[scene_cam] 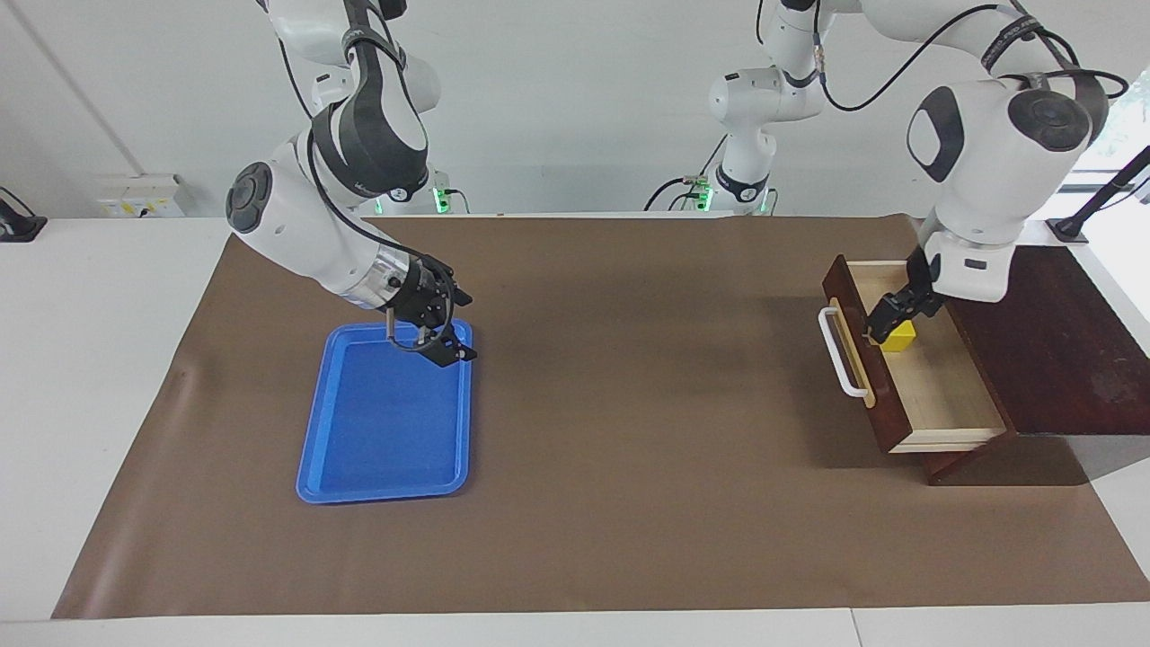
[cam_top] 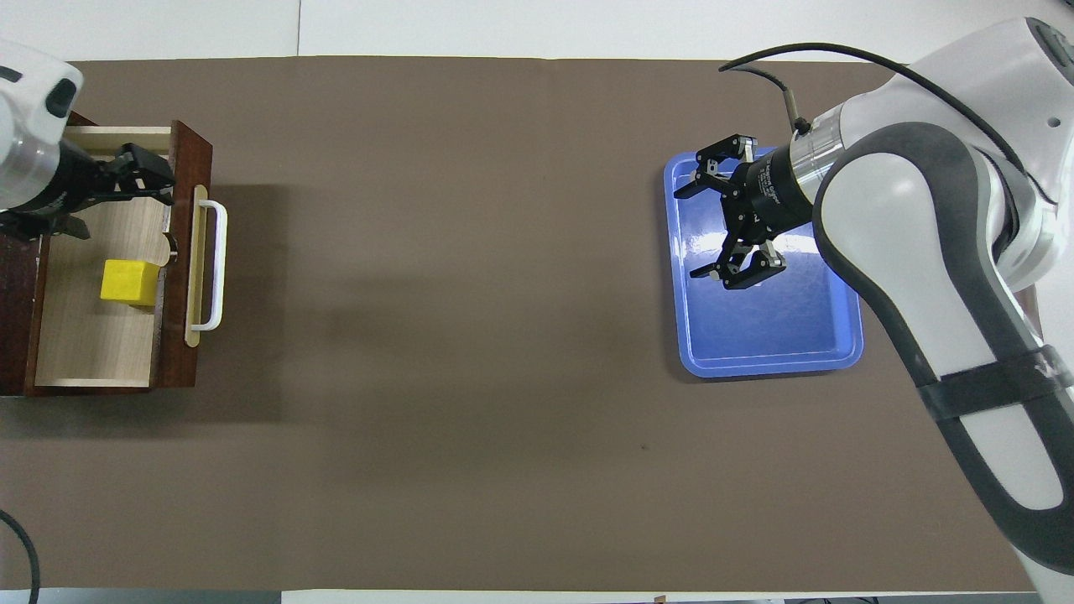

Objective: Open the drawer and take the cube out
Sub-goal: 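Lower the left gripper into the drawer and grasp the yellow cube, then lift the yellow cube out of the drawer with the left gripper, then carry the cube toward center while the right gripper reaches toward it, then grasp the yellow cube with the right gripper and release the left gripper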

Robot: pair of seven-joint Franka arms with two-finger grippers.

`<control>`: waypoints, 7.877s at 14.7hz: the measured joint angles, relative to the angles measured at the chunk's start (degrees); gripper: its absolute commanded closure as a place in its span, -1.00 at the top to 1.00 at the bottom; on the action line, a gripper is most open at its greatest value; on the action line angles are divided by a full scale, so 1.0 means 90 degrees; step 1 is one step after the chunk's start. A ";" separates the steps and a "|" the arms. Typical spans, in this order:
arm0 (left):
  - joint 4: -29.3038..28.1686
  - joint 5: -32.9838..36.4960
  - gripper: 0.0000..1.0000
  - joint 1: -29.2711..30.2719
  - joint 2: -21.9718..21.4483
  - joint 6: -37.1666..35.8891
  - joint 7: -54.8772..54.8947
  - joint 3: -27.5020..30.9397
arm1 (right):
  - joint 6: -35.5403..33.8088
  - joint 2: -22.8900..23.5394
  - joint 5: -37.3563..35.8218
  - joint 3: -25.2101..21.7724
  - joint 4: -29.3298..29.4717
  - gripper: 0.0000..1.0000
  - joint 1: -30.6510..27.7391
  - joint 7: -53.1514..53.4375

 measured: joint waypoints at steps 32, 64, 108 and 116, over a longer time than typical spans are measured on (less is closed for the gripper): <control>-0.1391 -0.0207 -1.00 0.0480 -0.0410 0.1050 -0.6936 -0.0091 | 0.0140 -0.0046 0.0025 -0.0004 -0.0223 1.00 0.0208 0.0000; -0.0516 -0.0301 -1.00 -0.3304 0.0528 0.0929 -1.0833 -0.0142 | 0.0303 0.0078 -0.0084 0.0012 -0.0073 1.00 0.1032 -0.0005; -0.0179 -0.0488 -1.00 -0.3618 0.0919 0.1296 -1.1660 -0.0062 | 0.0879 0.1376 0.1695 0.0006 0.0835 1.00 0.1615 0.0174; -0.0178 -0.0488 -1.00 -0.3616 0.0921 0.1304 -1.1668 -0.0053 | 0.1046 0.1370 0.1695 0.0012 0.0817 0.71 0.1732 0.0117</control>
